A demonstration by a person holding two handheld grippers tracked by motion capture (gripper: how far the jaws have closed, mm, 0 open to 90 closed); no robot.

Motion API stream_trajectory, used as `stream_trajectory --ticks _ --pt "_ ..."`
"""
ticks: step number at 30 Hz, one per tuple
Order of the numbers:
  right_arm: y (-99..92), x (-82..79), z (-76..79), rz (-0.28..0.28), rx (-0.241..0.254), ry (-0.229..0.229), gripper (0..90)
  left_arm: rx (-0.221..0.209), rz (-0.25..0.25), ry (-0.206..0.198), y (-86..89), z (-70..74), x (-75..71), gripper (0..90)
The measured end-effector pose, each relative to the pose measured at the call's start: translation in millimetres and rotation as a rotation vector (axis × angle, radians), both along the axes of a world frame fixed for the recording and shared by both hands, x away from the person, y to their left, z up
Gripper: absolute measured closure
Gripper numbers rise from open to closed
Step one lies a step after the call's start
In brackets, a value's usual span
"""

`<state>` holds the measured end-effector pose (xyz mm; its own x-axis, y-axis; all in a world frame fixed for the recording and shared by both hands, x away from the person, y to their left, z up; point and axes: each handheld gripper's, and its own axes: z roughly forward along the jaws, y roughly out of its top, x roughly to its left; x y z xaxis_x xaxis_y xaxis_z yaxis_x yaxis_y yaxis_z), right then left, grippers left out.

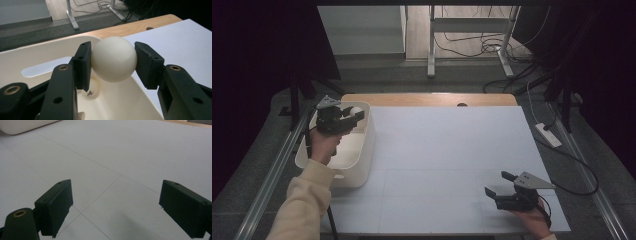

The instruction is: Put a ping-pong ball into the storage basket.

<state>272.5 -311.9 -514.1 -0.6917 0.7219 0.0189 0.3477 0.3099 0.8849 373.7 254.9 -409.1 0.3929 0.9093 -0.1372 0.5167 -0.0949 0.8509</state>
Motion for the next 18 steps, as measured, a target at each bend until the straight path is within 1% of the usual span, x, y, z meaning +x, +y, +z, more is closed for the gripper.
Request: stream_trajectory --ticks 3,8,18 --pt "-0.2 0.1 0.0 -0.001 0.001 0.0 11.6 0.01 0.002 0.027 0.7 -2.3 2.4 50.7" --pt "-0.3 0.1 -0.1 -0.001 0.0 0.0 11.6 0.022 -0.002 0.056 0.1 -4.3 4.2 50.5" --pt "-0.3 0.0 -0.2 0.0 -0.002 0.0 11.6 0.018 -0.011 0.054 -0.9 -3.7 3.3 50.5"
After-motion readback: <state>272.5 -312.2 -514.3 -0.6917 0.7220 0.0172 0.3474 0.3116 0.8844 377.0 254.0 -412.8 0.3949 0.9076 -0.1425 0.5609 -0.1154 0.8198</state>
